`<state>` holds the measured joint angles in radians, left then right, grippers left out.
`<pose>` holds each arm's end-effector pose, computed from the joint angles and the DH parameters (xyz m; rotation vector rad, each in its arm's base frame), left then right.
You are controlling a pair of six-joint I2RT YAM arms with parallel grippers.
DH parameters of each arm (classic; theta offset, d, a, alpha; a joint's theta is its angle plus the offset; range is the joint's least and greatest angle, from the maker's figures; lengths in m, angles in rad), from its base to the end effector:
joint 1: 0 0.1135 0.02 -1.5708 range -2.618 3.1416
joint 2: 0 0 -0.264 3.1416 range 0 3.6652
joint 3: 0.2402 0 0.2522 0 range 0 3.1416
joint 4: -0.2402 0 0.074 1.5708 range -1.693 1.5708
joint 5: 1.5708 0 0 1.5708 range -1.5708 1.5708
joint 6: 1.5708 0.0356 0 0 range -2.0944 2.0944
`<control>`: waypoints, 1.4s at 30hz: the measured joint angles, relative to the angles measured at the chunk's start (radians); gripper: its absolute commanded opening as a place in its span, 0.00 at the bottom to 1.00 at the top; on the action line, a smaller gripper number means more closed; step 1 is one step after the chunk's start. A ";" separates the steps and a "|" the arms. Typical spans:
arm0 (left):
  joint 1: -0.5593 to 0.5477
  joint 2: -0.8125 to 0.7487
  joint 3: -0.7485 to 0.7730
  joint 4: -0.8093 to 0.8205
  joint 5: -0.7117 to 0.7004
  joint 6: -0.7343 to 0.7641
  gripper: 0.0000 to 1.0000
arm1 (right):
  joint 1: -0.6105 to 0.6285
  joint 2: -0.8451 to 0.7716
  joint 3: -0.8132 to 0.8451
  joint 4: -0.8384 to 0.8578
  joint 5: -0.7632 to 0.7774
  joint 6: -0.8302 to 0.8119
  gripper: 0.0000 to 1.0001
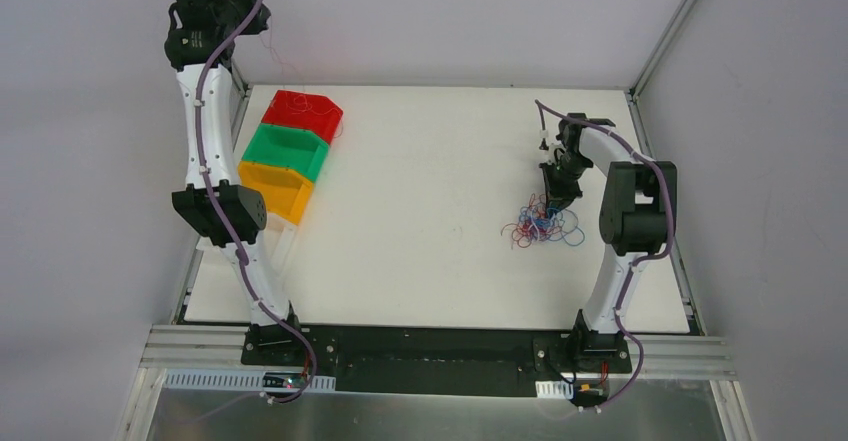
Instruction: Untangle the cables
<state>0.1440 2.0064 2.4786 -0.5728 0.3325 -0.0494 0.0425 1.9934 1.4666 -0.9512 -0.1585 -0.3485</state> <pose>0.4266 0.0501 0.5069 0.0899 1.6675 -0.2062 0.3797 0.0218 0.1743 -0.5972 2.9587 0.2155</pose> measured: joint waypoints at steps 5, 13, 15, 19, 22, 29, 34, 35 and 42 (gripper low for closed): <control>0.021 0.032 0.049 0.042 -0.003 -0.007 0.00 | 0.000 0.008 0.005 -0.003 0.001 0.000 0.00; 0.021 0.016 0.110 0.210 0.061 -0.152 0.00 | 0.000 0.030 0.021 -0.007 0.001 0.000 0.00; 0.021 0.009 0.115 0.250 0.074 -0.200 0.00 | 0.000 0.033 0.024 -0.008 0.001 0.000 0.00; 0.021 -0.005 0.118 0.307 0.076 -0.248 0.00 | 0.000 0.043 0.038 -0.014 0.001 0.000 0.00; 0.021 -0.013 0.121 0.337 0.072 -0.259 0.00 | 0.000 0.048 0.043 -0.018 0.001 0.000 0.00; 0.021 -0.015 0.122 0.378 0.066 -0.281 0.00 | 0.000 0.048 0.044 -0.019 0.002 0.000 0.00; 0.036 -0.039 0.080 0.382 0.057 -0.280 0.00 | 0.000 0.048 0.044 -0.019 0.002 0.000 0.00; 0.045 -0.047 0.069 0.382 0.056 -0.280 0.00 | 0.000 0.048 0.044 -0.019 0.002 0.000 0.00; 0.105 -0.122 -0.062 0.388 0.061 -0.281 0.00 | 0.000 0.048 0.044 -0.019 0.002 0.000 0.00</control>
<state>0.2489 1.8839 2.4168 -0.1852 0.3935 -0.3302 0.0425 2.0418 1.5105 -0.9703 -0.1562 -0.3489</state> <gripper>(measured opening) 0.008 0.024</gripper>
